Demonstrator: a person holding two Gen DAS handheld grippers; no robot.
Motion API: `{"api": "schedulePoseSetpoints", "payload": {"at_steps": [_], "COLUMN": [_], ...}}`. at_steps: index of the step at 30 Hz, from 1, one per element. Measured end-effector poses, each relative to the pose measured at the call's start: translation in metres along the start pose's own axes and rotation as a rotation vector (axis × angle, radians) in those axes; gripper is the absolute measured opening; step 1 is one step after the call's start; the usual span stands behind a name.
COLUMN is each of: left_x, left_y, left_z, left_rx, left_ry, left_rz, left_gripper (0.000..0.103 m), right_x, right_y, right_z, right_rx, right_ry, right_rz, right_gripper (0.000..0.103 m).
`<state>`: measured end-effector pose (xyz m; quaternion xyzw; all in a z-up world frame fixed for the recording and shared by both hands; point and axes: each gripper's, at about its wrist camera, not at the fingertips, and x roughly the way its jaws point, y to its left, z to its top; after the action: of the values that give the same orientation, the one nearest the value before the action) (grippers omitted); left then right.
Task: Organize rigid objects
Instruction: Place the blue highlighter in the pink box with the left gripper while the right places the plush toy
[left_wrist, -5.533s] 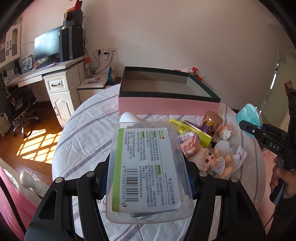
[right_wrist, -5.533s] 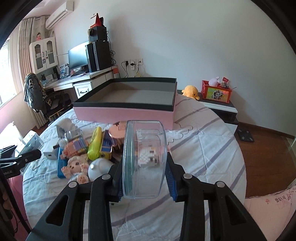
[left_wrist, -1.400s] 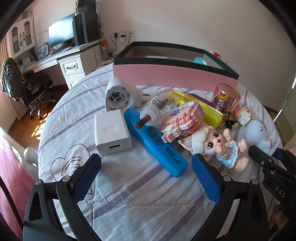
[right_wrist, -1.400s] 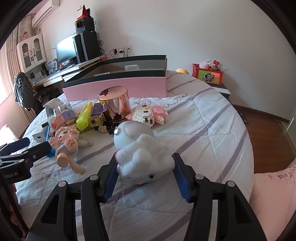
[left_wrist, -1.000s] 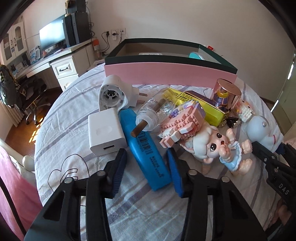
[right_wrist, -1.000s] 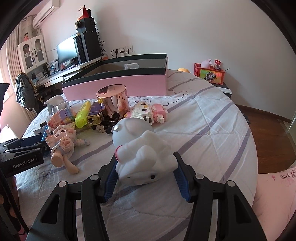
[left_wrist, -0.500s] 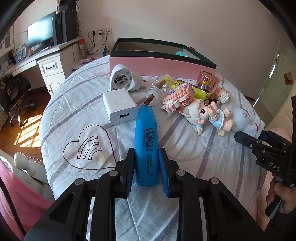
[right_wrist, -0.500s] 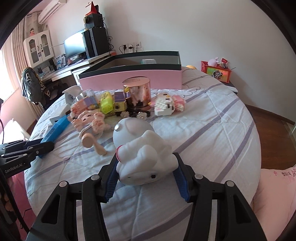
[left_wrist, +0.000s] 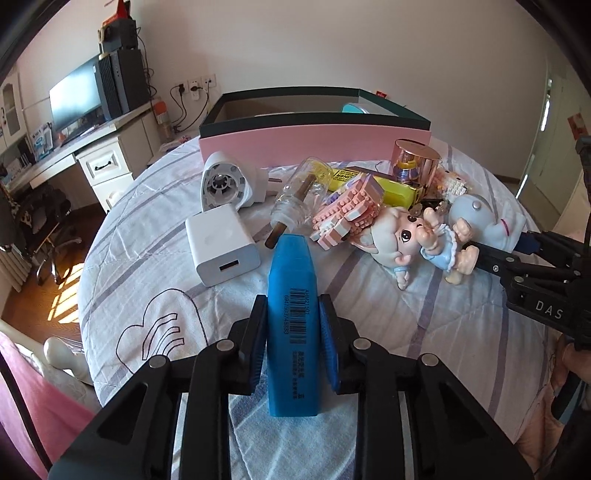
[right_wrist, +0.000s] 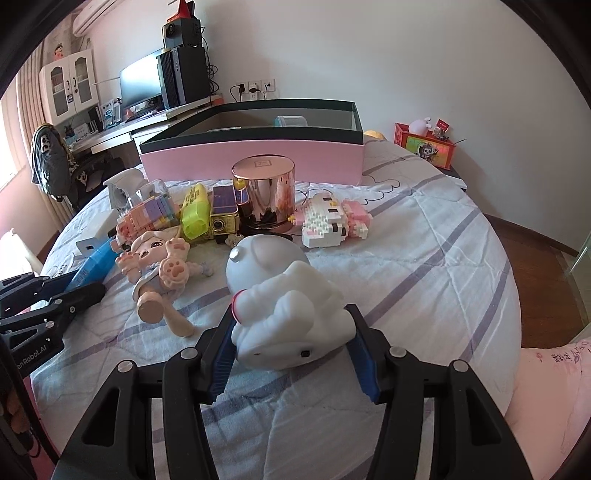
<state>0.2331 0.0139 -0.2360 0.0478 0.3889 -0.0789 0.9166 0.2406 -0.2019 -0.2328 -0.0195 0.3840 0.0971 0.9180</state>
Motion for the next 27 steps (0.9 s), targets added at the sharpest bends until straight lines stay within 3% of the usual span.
{"api": "schedulePoseSetpoints", "payload": {"at_steps": [11, 21, 27], "left_x": [-0.051, -0.149, -0.194], "left_y": [-0.001, -0.005, -0.006], "left_z": [0.019, 0.046, 0.044], "left_rx": [-0.032, -0.031, -0.035], "left_ry": [-0.140, -0.392, -0.496], "left_rz": [-0.035, 0.040, 0.062], "left_gripper": [0.026, 0.026, 0.027], "right_x": [-0.039, -0.142, -0.182], "right_y": [0.007, 0.043, 0.064], "right_z": [0.005, 0.035, 0.044], "right_rx": [0.041, -0.004, -0.037], "right_ry": [-0.125, -0.391, -0.475], "right_rz": [0.060, 0.044, 0.018], "right_gripper": [0.055, 0.056, 0.056]}}
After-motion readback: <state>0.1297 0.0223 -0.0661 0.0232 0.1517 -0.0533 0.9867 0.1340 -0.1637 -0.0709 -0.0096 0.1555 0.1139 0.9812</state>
